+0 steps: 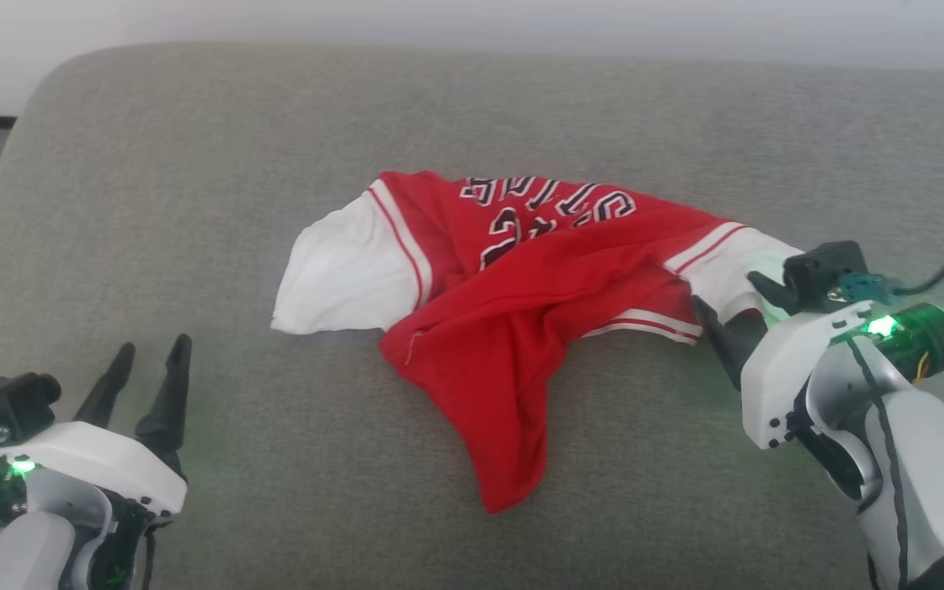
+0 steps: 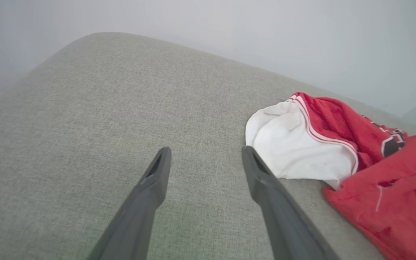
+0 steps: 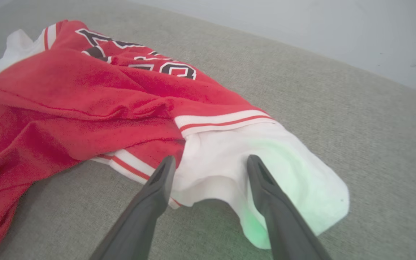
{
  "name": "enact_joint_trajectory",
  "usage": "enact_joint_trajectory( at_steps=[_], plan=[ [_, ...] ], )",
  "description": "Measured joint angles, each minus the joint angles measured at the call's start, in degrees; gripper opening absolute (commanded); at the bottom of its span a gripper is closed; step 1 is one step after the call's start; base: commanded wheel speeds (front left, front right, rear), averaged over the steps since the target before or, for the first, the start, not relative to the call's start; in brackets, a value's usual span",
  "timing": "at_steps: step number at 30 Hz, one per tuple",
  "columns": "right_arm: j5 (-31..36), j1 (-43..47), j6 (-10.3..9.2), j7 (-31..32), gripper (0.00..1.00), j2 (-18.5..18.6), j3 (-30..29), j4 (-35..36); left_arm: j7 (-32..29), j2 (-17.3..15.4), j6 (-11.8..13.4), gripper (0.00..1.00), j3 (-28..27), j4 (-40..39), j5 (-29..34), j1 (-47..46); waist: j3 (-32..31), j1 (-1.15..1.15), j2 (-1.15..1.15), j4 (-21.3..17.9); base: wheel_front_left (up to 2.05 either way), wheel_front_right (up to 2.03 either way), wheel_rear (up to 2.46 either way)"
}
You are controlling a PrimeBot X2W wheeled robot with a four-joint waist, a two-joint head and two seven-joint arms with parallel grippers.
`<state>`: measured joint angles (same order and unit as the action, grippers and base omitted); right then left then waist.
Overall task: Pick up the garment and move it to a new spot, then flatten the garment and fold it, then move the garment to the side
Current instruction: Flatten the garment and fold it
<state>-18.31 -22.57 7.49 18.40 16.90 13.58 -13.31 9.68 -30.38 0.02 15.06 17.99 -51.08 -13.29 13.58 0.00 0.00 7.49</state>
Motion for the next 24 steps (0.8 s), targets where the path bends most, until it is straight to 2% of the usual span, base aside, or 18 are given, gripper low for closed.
enact_joint_trajectory(
  at_steps=[6, 7, 8, 9, 24],
  plan=[
    [0.2, -2.5, 0.01, 3.3, 1.0, 1.1, 1.9, -3.0, 0.9, 1.7, -0.7, 1.0, 0.5, 1.0, -0.8, 0.0, 1.1, 0.0, 0.0, 2.6, 0.0, 0.0, 0.0],
    [0.2, -2.9, 0.01, 3.3, 0.72, 1.2, 2.1, -3.3, 1.1, 2.0, -0.8, 1.0, 0.7, 1.2, -0.8, -0.1, 1.2, 0.0, 0.0, 2.9, 0.0, 0.0, 0.0],
    [0.5, -3.2, 0.01, 3.3, 0.3, 1.4, 2.1, -3.6, 1.3, 2.1, -0.9, 1.0, 0.7, 1.4, -0.8, -0.2, 1.4, 0.0, 0.0, 3.2, 0.0, 0.0, 0.0],
    [0.7, -3.5, 0.01, 3.3, 0.0, 1.5, 2.1, -3.7, 1.4, 2.2, -1.0, 1.0, 0.7, 1.6, -0.9, -0.2, 1.5, 0.0, 0.0, 3.5, 0.0, 0.0, 0.0],
    [-0.9, -8.4, 0.01, 4.0, 0.0, 3.6, -3.5, -2.5, 3.1, 3.8, -2.8, 1.0, 1.1, 3.2, -1.3, -0.9, 2.2, 0.0, 0.0, 4.2, 0.0, 0.0, 0.0]
  ],
)
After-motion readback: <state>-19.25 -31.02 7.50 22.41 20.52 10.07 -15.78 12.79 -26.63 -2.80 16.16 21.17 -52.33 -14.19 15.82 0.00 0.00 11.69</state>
